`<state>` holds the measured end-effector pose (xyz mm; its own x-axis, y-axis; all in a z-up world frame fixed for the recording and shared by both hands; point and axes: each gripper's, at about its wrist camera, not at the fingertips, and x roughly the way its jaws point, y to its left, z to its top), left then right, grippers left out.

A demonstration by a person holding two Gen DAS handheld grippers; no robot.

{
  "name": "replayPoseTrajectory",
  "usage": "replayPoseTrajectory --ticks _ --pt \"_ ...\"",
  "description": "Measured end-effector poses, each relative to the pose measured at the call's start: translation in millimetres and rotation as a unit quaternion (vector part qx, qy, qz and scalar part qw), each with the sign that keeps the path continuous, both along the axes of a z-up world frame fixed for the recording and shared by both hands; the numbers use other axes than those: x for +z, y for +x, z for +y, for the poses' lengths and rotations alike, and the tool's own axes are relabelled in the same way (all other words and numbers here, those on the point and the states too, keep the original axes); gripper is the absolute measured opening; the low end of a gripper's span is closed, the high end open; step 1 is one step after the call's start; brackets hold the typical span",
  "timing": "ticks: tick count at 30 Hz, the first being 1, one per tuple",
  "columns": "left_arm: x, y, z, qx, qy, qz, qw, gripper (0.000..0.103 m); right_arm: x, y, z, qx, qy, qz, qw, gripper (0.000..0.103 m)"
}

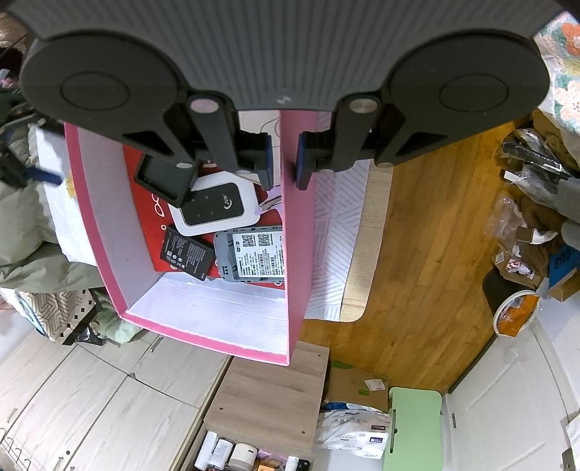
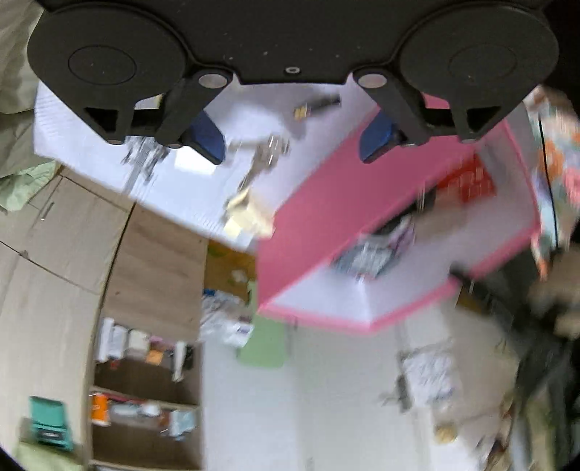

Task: Organize rigid objects
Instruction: 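Grasp the loose AA battery on the bed with the right tool, then carry the AA battery into the pink box and release it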

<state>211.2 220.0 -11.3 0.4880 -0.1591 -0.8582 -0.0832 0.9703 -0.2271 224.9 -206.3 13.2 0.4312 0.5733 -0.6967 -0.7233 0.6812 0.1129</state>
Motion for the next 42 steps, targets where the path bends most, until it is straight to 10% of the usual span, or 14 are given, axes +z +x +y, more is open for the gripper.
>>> replayPoseTrajectory --ticks 7,21,37,42 --pt "0.9 1.2 -3.1 -0.001 0.009 0.003 1.0 0.01 -31.1 -11.4 18.2 0.086 -0.046 -0.006 0.995 0.069" --pt "3.6 -0.1 -18.3 -0.034 0.061 0.001 0.9976 0.01 -53.5 5.2 28.6 0.064 -0.037 0.033 0.997 0.048" --pt "8.0 -5.0 -34.0 -0.071 0.119 -0.002 0.9903 0.01 55.7 3.5 38.7 0.028 0.018 -0.062 0.997 0.048" --pt "7.3 -4.7 -35.6 -0.075 0.127 0.003 0.989 0.009 80.5 17.2 68.3 0.047 0.054 -0.019 0.997 0.048"
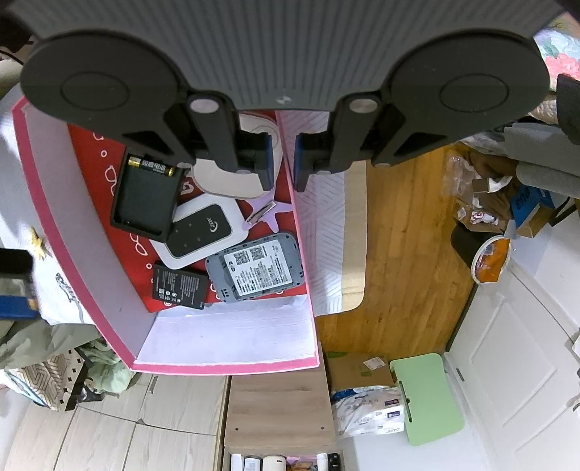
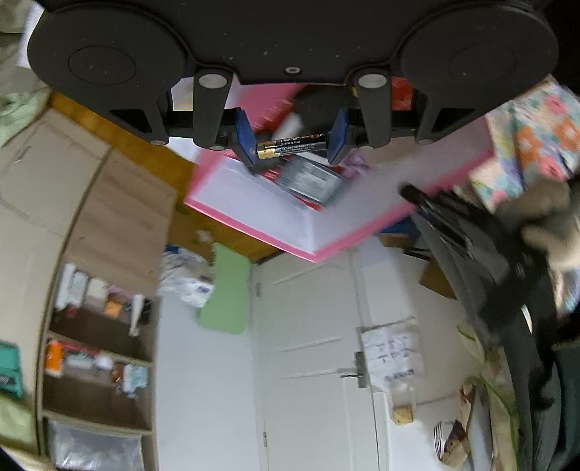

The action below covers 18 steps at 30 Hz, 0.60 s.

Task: Organize rigid objects
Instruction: 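Carry the AA battery into the pink box and release it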

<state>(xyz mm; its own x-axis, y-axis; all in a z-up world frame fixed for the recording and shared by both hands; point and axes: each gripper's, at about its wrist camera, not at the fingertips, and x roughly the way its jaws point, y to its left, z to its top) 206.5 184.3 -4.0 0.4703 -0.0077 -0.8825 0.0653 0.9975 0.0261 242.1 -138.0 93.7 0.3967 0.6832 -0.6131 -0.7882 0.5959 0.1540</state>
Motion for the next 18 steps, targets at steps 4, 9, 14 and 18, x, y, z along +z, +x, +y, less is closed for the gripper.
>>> replayPoseTrajectory --ticks 4,9,14,18 --pt "-0.6 -2.8 -4.5 -0.012 0.019 -0.001 0.9998 0.008 -1.6 17.4 31.1 0.04 0.018 0.067 0.997 0.048" --pt "-1.5 -7.9 -4.1 -0.021 0.021 -0.003 0.9995 0.008 -12.7 34.3 79.8 0.073 -0.002 0.115 0.991 0.048" --pt "-4.7 -8.9 -1.1 -0.018 0.012 -0.006 0.9997 0.008 -44.0 68.6 128.7 0.056 -0.049 0.168 0.983 0.048" --pt "-5.1 -10.4 -3.7 -0.02 0.018 -0.01 0.9996 0.008 -73.7 94.8 157.1 0.032 -0.081 0.203 0.975 0.049"
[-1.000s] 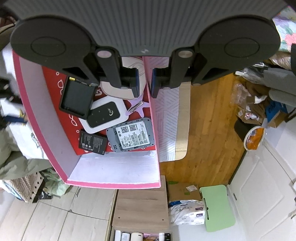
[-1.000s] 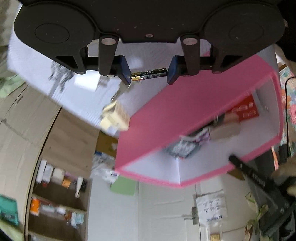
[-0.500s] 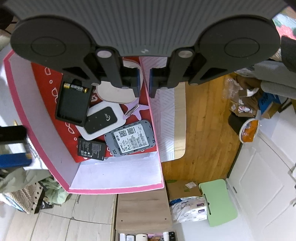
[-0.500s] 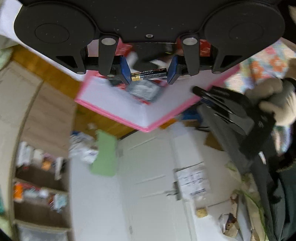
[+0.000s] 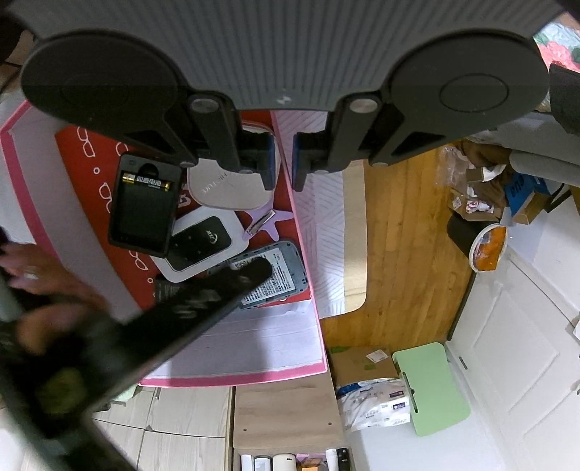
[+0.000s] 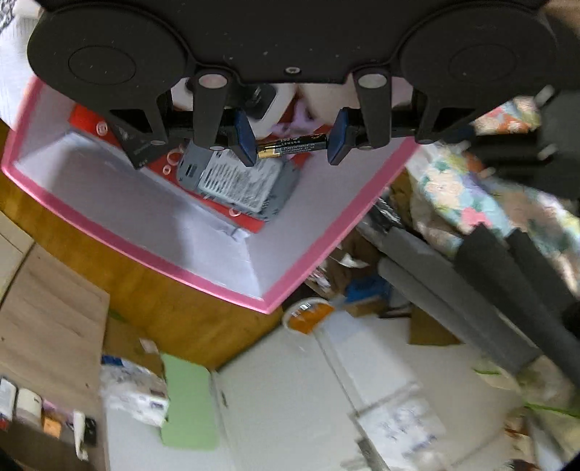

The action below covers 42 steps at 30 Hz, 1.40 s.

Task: Organize rigid objects
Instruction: 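Carry the AA battery into the pink box and release it, then grasp the white charger plug with the right tool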

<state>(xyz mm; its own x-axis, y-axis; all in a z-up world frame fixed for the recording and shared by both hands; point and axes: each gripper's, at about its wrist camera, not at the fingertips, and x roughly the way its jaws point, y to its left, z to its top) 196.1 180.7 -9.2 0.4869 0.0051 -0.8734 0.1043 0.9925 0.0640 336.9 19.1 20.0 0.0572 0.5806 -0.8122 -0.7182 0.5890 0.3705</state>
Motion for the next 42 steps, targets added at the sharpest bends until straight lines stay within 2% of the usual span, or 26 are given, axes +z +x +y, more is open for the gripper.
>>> replayPoseTrajectory --ticks 5,12,19,24,32,37,42 --pt "0.9 0.1 0.5 -0.003 -0.002 0.0 1.0 0.008 -15.5 9.8 12.1 -0.037 -0.039 -0.016 0.998 0.049" --pt "1.6 1.8 2.4 -0.001 -0.009 0.001 1.0 0.008 6.3 5.8 -20.7 -0.062 0.001 -0.016 0.998 0.054" --pt "1.4 1.3 4.8 0.007 -0.017 0.0 0.9998 0.008 48.6 -21.4 -84.4 -0.089 0.057 -0.064 0.992 0.054" --pt "1.5 1.1 4.3 0.006 -0.014 -0.001 0.9999 0.008 60.9 -30.9 -145.6 -0.145 0.067 -0.089 0.983 0.055" --pt "1.8 1.5 5.1 0.017 -0.021 0.0 0.9996 0.009 27.7 -45.5 -220.2 -0.217 0.058 -0.088 0.97 0.055" --pt "2.0 1.9 2.3 0.019 -0.013 0.002 0.9997 0.009 -5.4 -53.2 -236.0 -0.238 0.014 -0.112 0.965 0.055" --pt "2.2 3.1 -1.1 0.02 -0.007 0.005 0.9998 0.01 -30.9 -53.8 -240.7 -0.23 -0.028 -0.135 0.963 0.056"
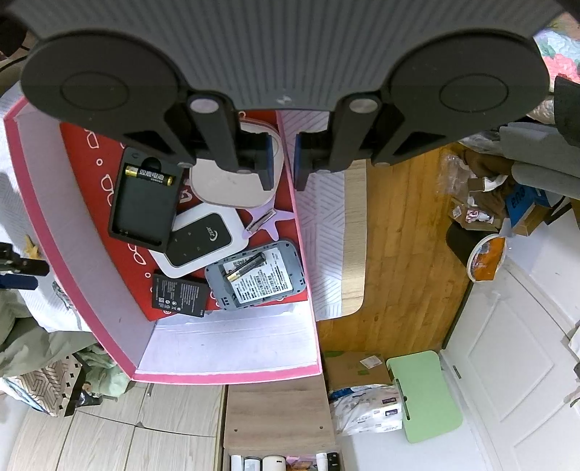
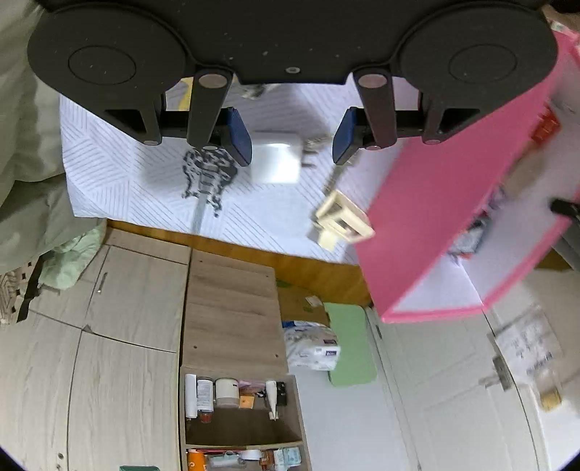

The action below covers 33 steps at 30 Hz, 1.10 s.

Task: Organize rigid objects
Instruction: 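Grasp the white charger plug with the right tool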

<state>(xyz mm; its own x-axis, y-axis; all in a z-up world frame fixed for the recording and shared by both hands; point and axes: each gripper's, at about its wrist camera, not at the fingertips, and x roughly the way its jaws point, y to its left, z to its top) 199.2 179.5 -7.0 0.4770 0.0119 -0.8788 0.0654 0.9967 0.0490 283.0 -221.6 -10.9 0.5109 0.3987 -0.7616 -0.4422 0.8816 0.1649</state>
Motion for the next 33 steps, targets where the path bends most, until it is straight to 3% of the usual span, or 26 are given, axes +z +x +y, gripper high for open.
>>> replayPoseTrajectory --ticks 9,15,23,24,33 --pt "-0.4 1.1 -0.3 0.003 -0.002 0.002 1.0 0.01 -28.2 15.9 0.8 0.0 -0.019 0.003 1.0 0.061" --pt "-0.6 1.1 0.4 0.004 -0.004 0.003 1.0 0.01 -34.7 16.7 16.3 0.023 -0.037 -0.004 0.999 0.07" --pt "-0.3 1.5 1.1 0.005 -0.005 0.004 1.0 0.01 -46.8 28.9 21.6 0.013 -0.033 0.004 0.999 0.069" --pt "-0.3 1.5 1.1 0.005 -0.005 0.004 1.0 0.01 -45.8 28.1 22.0 0.021 -0.036 0.005 0.999 0.062" --pt "-0.6 1.4 0.5 0.004 -0.005 0.003 1.0 0.01 -32.8 15.5 12.4 0.018 -0.008 0.018 1.0 0.061"
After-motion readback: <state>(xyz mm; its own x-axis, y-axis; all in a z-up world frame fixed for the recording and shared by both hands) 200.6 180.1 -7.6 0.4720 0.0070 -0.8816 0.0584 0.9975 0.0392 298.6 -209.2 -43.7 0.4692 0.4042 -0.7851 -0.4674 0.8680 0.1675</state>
